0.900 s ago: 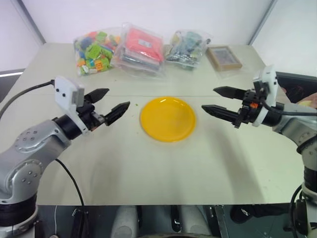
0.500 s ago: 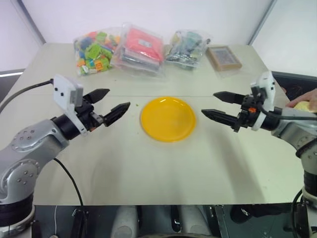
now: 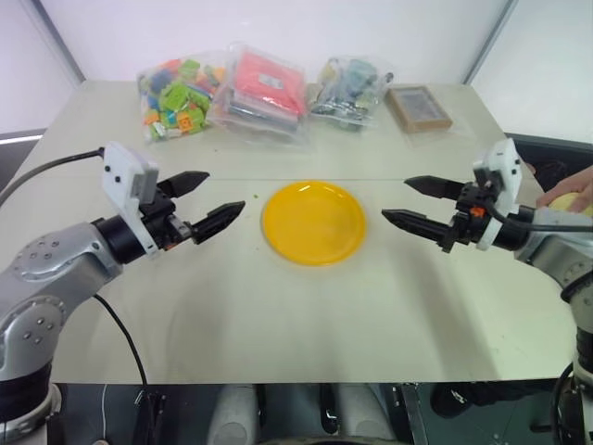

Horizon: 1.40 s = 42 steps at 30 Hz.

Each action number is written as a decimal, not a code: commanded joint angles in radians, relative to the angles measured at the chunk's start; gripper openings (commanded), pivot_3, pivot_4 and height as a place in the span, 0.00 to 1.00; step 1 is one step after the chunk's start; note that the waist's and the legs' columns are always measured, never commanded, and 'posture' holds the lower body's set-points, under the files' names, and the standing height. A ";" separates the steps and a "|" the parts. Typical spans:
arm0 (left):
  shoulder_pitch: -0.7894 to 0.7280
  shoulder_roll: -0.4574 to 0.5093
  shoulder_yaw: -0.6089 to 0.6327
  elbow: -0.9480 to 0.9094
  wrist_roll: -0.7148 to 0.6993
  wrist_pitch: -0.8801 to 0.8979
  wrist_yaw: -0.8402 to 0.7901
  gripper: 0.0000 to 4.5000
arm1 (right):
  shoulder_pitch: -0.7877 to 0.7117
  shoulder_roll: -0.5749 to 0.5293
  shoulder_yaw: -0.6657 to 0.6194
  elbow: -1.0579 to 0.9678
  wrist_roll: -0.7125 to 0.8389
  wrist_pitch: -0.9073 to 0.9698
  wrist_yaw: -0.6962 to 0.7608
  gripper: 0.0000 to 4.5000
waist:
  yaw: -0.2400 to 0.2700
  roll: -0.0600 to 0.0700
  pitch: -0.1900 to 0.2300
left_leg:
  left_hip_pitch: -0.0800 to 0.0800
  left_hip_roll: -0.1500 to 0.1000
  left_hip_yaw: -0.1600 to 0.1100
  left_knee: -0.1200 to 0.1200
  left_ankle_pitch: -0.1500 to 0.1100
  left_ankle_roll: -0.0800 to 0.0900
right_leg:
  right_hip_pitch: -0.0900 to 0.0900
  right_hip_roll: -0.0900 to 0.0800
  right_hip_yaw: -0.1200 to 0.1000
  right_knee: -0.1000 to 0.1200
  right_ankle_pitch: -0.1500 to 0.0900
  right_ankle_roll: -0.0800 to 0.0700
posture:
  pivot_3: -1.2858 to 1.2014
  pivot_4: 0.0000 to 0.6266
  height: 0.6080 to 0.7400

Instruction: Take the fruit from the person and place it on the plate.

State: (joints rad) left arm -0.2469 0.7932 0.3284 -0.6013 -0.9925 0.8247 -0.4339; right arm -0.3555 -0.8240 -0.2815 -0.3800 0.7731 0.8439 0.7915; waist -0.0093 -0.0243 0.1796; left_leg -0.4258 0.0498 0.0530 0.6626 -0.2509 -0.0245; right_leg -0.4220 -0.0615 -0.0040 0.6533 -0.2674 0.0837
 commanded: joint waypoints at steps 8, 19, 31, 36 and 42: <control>-0.027 -0.008 -0.005 -0.001 0.013 -0.019 -0.009 1.00 | -0.004 -0.018 -0.033 -0.038 0.017 -0.011 0.000 0.99 | 0.000 0.000 0.000 | 0.000 0.000 0.000 0.000 0.000 0.000 | 0.000 0.000 0.000 0.000 0.000 0.000 | 0.52 0.24 0.93; -0.035 -0.024 -0.009 0.003 0.015 -0.023 -0.002 1.00 | 0.000 -0.020 -0.038 -0.039 0.017 -0.008 -0.007 0.99 | 0.000 0.000 0.000 | 0.000 0.000 0.000 0.000 0.000 0.000 | 0.000 0.000 0.000 0.000 0.000 0.000 | 0.52 0.24 0.93; -0.048 -0.038 -0.015 0.005 0.025 -0.026 0.006 1.00 | -0.099 0.059 -0.022 -0.021 0.051 0.031 -0.144 0.99 | -0.002 0.000 0.000 | 0.000 0.000 0.000 0.000 0.000 0.000 | 0.000 0.000 0.000 0.000 0.000 0.000 | 0.52 0.24 0.93; -0.070 -0.054 -0.019 0.010 0.024 -0.029 0.014 1.00 | -0.264 0.250 -0.012 0.024 0.111 0.180 -0.426 0.99 | -0.003 0.000 0.000 | 0.000 0.000 0.000 0.000 0.000 0.000 | 0.000 0.001 0.000 0.002 0.000 0.000 | 0.52 0.24 0.93; -0.096 -0.085 -0.018 0.016 0.012 -0.038 0.025 1.00 | -0.397 0.404 0.002 0.081 0.128 0.254 -0.587 0.99 | 0.002 0.000 0.000 | -0.001 0.000 0.000 0.001 0.000 -0.001 | -0.001 0.000 0.000 0.002 0.000 0.000 | 0.52 0.24 0.93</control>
State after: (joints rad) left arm -0.3256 0.7064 0.2925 -0.5691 -0.9716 0.8048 -0.4099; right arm -0.7290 -0.4212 -0.2648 -0.2952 0.8885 1.0990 0.2270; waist -0.0075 -0.0245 0.1794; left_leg -0.4266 0.0496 0.0529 0.6632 -0.2506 -0.0250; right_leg -0.4229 -0.0619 -0.0040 0.6557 -0.2674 0.0838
